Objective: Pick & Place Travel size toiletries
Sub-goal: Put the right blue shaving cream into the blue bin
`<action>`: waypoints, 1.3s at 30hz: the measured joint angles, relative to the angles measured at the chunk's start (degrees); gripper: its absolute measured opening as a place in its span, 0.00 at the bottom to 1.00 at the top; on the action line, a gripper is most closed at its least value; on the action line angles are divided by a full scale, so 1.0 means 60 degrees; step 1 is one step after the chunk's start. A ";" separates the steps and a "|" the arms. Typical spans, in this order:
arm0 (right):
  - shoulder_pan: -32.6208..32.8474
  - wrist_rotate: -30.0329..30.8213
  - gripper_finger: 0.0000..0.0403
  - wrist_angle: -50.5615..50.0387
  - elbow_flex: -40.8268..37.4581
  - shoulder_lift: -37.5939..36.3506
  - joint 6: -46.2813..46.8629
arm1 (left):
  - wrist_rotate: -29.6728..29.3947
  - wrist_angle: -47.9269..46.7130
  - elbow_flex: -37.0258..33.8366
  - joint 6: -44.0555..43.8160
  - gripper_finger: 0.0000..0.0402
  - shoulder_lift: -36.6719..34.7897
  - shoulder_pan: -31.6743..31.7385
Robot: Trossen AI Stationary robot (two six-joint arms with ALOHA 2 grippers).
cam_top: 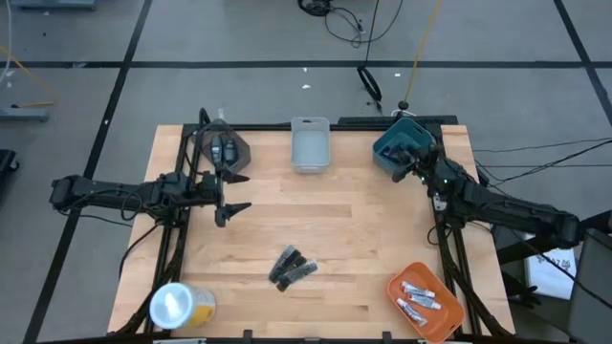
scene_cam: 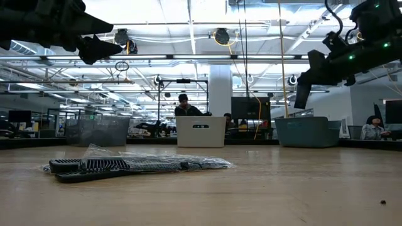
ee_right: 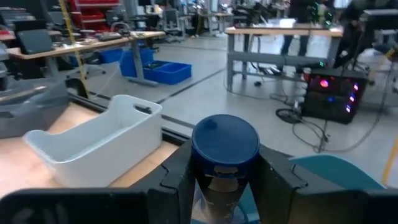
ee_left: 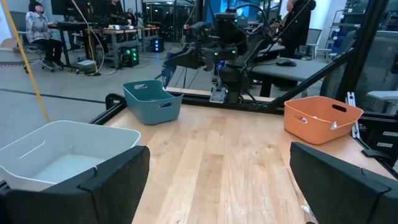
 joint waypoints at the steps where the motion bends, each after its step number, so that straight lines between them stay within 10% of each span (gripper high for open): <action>1: -0.0301 -0.0240 0.28 0.0003 0.0000 0.0077 0.0059 | 0.0004 -0.0006 0.0000 0.0000 0.94 0.0000 0.0000; 15: -0.4370 -0.4314 0.28 0.0107 0.0351 0.1682 0.0696 | 0.0004 -0.0020 0.0000 -0.0018 0.94 0.0000 0.0000; 32: -0.5589 -0.4879 0.28 -0.0571 0.1347 0.3976 0.0118 | 0.0004 -0.0250 0.0004 -0.0069 0.94 0.0004 0.0000; 39: -0.5589 -0.4794 0.43 -0.0493 0.1348 0.4031 0.0146 | 0.0004 -0.0243 0.0004 -0.0066 0.92 0.0004 -0.0003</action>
